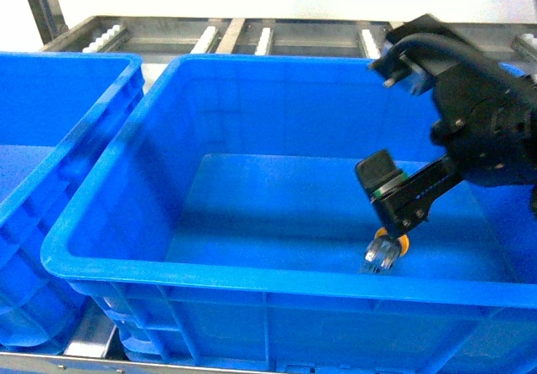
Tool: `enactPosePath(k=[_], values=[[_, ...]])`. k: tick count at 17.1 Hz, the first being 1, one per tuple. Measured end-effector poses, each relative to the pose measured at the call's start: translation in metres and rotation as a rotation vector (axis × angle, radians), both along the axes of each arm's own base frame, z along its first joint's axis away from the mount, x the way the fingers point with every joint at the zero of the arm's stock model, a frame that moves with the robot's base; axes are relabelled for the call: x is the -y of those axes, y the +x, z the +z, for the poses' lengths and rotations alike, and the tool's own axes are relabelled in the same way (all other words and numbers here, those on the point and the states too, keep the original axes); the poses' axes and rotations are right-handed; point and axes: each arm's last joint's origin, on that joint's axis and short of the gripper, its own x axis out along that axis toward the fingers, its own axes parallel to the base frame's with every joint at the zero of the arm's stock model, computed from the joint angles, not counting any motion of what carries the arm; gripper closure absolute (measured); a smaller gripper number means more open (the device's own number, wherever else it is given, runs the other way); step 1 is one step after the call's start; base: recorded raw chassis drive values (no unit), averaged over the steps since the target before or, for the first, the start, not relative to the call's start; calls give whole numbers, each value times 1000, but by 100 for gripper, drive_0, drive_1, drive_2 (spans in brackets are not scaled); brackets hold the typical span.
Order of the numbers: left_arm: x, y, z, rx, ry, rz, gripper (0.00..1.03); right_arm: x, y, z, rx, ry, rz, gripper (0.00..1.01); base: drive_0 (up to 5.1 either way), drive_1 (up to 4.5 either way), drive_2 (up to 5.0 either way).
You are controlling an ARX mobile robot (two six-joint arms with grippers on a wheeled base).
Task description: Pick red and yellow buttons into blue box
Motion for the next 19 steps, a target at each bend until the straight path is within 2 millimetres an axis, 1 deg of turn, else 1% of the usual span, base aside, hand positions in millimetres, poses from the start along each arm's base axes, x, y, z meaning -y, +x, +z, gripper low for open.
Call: enactPosePath(k=[1, 2, 3, 4, 5, 6, 7, 8, 9, 10, 11, 12, 13, 15, 16, 17, 18, 19], values=[[0, 0, 0, 0, 0, 0, 77, 14, -11, 12, 62, 62, -9, 4, 0, 0, 0], [0, 0, 0, 0, 0, 0, 77, 35, -30, 26, 157, 135, -34, 3, 0, 0, 0], [0, 0, 0, 0, 0, 0, 77, 56, -54, 36, 243, 195, -61, 3, 0, 0, 0], [0, 0, 0, 0, 0, 0, 77, 74, -76, 38, 290, 231, -80, 3, 0, 0, 0], [0, 0, 0, 0, 0, 0, 77, 92, -103, 33, 326, 267, -108, 3, 0, 0, 0], [0, 0, 0, 0, 0, 0, 77, 105, -124, 29, 358, 298, -123, 3, 0, 0, 0], [0, 0, 0, 0, 0, 0, 77, 118, -147, 31, 433, 346, -141, 3, 0, 0, 0], [0, 0, 0, 0, 0, 0, 77, 127, -164, 39, 542, 379, -151, 3, 0, 0, 0], [0, 0, 0, 0, 0, 0, 77, 133, -180, 46, 619, 408, -156, 3, 0, 0, 0], [0, 0, 0, 0, 0, 0, 77, 137, -196, 46, 690, 418, -180, 3, 0, 0, 0], [0, 0, 0, 0, 0, 0, 77, 138, -208, 35, 684, 443, -197, 3, 0, 0, 0], [0, 0, 0, 0, 0, 0, 77, 137, -215, 22, 645, 474, -223, 3, 0, 0, 0], [0, 0, 0, 0, 0, 0, 77, 132, -221, 8, 588, 497, -252, 3, 0, 0, 0], [0, 0, 0, 0, 0, 0, 77, 120, -232, 10, 631, 507, -236, 3, 0, 0, 0], [0, 0, 0, 0, 0, 0, 77, 120, -234, 13, 664, 499, -242, 3, 0, 0, 0], [-1, 0, -1, -7, 4, 6, 77, 120, -232, 10, 641, 500, -255, 3, 0, 0, 0], [-1, 4, 3, -18, 31, 25, 77, 120, -232, 11, 642, 500, -254, 3, 0, 0, 0], [10, 27, 34, 83, 52, -16, 77, 120, -232, 11, 642, 500, -254, 3, 0, 0, 0]])
